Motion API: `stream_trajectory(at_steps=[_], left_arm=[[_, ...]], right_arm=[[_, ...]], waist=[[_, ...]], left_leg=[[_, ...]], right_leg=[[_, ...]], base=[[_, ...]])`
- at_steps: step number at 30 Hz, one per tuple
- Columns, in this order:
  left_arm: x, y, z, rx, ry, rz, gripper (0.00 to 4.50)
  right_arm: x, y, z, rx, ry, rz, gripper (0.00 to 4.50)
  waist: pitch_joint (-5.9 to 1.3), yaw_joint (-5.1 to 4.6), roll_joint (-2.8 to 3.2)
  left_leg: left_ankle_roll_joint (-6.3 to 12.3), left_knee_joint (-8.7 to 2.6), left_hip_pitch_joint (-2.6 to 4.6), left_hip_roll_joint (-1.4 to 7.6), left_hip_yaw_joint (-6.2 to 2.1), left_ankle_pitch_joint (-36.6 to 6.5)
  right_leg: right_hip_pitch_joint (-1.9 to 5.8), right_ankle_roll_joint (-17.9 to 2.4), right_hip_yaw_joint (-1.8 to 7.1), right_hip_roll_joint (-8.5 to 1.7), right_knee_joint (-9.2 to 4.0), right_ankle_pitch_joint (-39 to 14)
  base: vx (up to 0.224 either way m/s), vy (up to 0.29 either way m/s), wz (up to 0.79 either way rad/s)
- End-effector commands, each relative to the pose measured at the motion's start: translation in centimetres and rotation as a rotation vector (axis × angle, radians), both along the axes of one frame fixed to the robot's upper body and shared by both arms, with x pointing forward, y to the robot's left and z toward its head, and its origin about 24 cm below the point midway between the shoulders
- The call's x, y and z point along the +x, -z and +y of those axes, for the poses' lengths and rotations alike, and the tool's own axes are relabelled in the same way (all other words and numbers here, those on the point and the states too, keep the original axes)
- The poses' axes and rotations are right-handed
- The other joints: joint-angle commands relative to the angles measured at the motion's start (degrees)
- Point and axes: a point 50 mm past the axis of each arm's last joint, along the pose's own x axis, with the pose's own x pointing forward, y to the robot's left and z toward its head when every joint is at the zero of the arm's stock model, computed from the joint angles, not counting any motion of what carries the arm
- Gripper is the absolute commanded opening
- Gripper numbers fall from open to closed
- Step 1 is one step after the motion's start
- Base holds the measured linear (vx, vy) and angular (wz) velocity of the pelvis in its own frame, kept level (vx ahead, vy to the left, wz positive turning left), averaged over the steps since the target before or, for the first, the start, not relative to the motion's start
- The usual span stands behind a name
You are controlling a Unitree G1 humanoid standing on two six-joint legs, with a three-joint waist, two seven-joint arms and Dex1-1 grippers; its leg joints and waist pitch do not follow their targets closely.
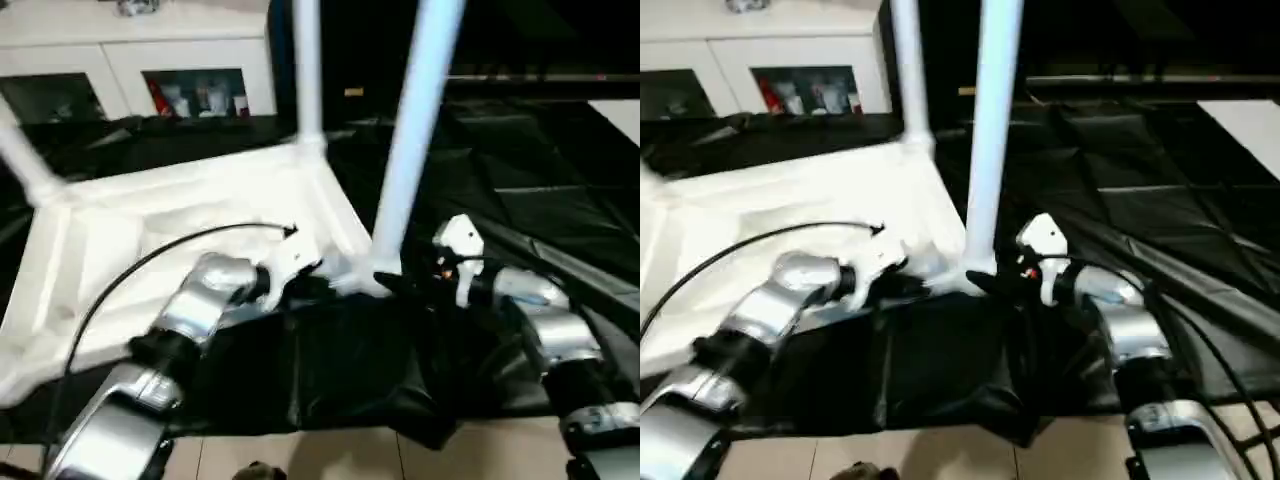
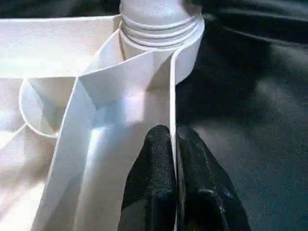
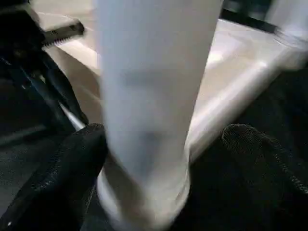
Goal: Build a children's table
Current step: Rotate leg to tighten
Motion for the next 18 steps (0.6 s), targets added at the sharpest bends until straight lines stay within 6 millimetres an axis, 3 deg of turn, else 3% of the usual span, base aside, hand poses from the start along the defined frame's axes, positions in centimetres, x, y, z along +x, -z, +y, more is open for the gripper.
stream_trajectory(at_steps=[1,2,6,8,10,18], left_arm=[[-0.44,-0.87,-1.06,-0.071,0.073,-0.003,0.0],[-0.44,-0.86,-1.0,-0.071,0.07,-0.004,0.0],[-0.49,-0.87,-0.95,-0.067,0.065,-0.002,0.0],[-0.54,-0.9,-0.96,-0.067,0.067,0.0,0.0],[-0.56,-1.04,-0.99,-0.066,0.071,0.001,0.0],[-0.53,-1.08,-1.02,-0.063,0.069,-0.002,0.0]], right_arm=[[-0.5,0.09,0.36,-0.007,-0.05,0.004,4.26],[-0.63,0.2,0.39,-0.008,-0.061,0.016,4.26],[-1.02,0.59,0.26,-0.026,-0.09,0.04,4.09],[-1.04,0.6,0.21,-0.026,-0.09,0.042,3.71],[-1.06,0.61,0.22,-0.025,-0.092,0.046,3.68],[-1.04,0.91,0.56,-0.03,-0.099,0.055,2.87]], waist=[[-3.72,-0.03,-0.61],[-3.7,0.29,-0.56],[-3.7,0.36,-0.68],[-3.73,0.34,-0.71],[-3.74,0.35,-0.76],[-3.85,0.4,-0.73]], left_leg=[[3.94,-4.07,1.78,3.82,-1.67,-14.2],[3.23,-4.11,2.03,3.79,-1.6,-15.0],[2.26,-4.25,1.86,3.66,-1.73,-15.6],[2.29,-4.16,1.84,3.6,-1.72,-15.2],[2.45,-4.12,1.77,3.57,-1.69,-14.8],[3.18,-3.96,1.74,3.54,-1.67,-13.5]], right_leg=[[2.01,-14.2,2.4,-3.74,-4.35,-13.0],[1.83,-13.9,2.49,-3.7,-4.53,-13.3],[2.08,-13.5,2.51,-3.87,-4.5,-13.5],[2.12,-13.4,2.54,-3.94,-4.53,-13.5],[2.16,-13.4,2.53,-3.92,-4.49,-13.3],[2.21,-13.9,2.43,-3.79,-4.29,-11.7]], base=[[0.0,0.0,0.0],[0.0,0.0,0.0],[0.0,0.0,0.0],[0.0,0.0,0.0],[0.0,0.0,0.0],[0.0,0.0,0.0]])
